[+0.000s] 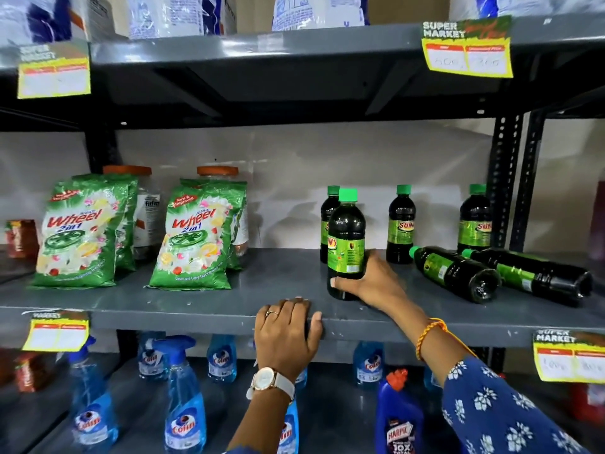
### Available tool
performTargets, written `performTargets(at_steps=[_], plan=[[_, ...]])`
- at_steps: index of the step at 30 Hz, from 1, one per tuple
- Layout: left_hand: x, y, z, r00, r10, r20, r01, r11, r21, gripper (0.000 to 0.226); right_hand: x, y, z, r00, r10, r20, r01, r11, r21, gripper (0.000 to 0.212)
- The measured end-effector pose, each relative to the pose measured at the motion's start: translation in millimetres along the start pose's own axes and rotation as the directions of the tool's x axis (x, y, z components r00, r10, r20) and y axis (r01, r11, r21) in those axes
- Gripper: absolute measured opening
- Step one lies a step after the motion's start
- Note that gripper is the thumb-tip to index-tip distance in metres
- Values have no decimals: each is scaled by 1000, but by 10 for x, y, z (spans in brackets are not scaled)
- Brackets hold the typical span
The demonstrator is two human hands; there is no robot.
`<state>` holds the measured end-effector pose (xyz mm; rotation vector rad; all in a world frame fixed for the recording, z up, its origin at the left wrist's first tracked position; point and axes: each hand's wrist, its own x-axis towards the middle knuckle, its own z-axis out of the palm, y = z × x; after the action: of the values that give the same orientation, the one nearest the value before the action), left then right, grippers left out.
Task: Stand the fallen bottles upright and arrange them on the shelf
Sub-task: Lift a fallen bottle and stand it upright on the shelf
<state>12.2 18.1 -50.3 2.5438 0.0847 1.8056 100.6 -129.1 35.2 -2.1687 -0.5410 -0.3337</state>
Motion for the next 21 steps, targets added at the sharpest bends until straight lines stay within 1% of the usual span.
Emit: performTargets(at_steps=[2, 3, 4, 5, 7, 8, 9, 11, 13, 16, 19, 21], plan=[[7, 7, 3, 1000, -5, -2, 5, 1000, -1, 49, 7, 18, -36, 998, 9, 58, -17, 989, 146, 50], [10, 5, 0, 1000, -8, -1, 8, 1000, 2, 49, 0, 20, -50, 995, 7, 98, -28, 977, 210, 43], [7, 6, 1, 1000, -10, 0, 10, 1000, 4, 49, -9, 18, -68, 991, -14, 134, -21, 967, 255, 42], [2, 6, 3, 1000, -12, 0, 12, 1000, 4, 49, -17, 11, -72, 988, -43, 151, -1, 960, 278, 46], [-2, 2, 5, 1000, -15, -2, 15, 1000, 1, 49, -14, 0, -61, 988, -84, 133, 44, 960, 276, 57], [-1, 2, 5, 1000, -16, -3, 16, 1000, -1, 49, -16, -3, -59, 990, -88, 114, 54, 961, 270, 56], [2, 4, 4, 1000, -17, -3, 17, 1000, -4, 49, -20, -5, -68, 991, -80, 107, 47, 959, 279, 50], [10, 5, -1, 1000, -17, -6, 17, 1000, -2, 50, -21, 11, -80, 989, -58, 136, 8, 939, 344, 40], [6, 0, 0, 1000, -13, -1, 13, 1000, 5, 50, -5, 45, -72, 984, -56, 171, -13, 924, 382, 37], [-11, 0, 5, 1000, -15, 4, 15, 1000, 11, 49, 2, 53, -65, 980, -67, 189, -18, 908, 419, 39], [-17, 4, 11, 1000, -21, -1, 21, 1000, 10, 50, -14, 49, -63, 981, -76, 180, -8, 904, 427, 52], [-11, 5, 13, 1000, -24, 5, 24, 1000, 11, 50, -21, 45, -65, 981, -85, 172, 6, 910, 414, 50]])
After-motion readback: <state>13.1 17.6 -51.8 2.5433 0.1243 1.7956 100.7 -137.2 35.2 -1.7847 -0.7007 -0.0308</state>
